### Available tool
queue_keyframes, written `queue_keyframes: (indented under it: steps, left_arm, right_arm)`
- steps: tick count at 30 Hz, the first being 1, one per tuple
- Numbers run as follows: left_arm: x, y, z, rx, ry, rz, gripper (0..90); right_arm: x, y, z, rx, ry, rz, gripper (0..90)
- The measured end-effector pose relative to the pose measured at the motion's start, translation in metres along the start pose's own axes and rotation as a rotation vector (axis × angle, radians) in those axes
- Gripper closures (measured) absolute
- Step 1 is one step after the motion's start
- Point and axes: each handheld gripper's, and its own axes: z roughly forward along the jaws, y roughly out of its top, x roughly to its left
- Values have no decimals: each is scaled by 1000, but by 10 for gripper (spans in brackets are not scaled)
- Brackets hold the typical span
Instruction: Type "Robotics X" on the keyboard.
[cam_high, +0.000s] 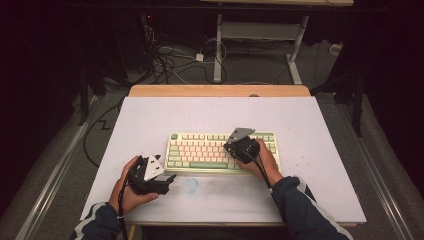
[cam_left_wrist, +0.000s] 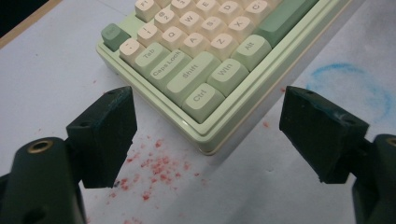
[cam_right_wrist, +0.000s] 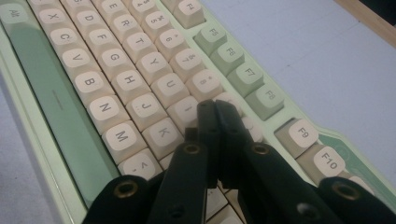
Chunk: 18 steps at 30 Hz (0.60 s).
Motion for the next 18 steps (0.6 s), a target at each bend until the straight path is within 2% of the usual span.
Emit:
queue_keyframes:
  steps: [3, 6, 18]
  left_arm:
    - [-1, 0, 0, -7, 1, 10, 181]
    - [-1, 3, -2, -29, 1, 6, 185]
    - [0, 1, -1, -15, 7, 18, 190]
  right_arm:
    - [0, -1, 2, 11, 13, 5, 900]
    - [1, -1, 0, 19, 8, -14, 895]
    - [-11, -6, -24, -103, -9, 71, 849]
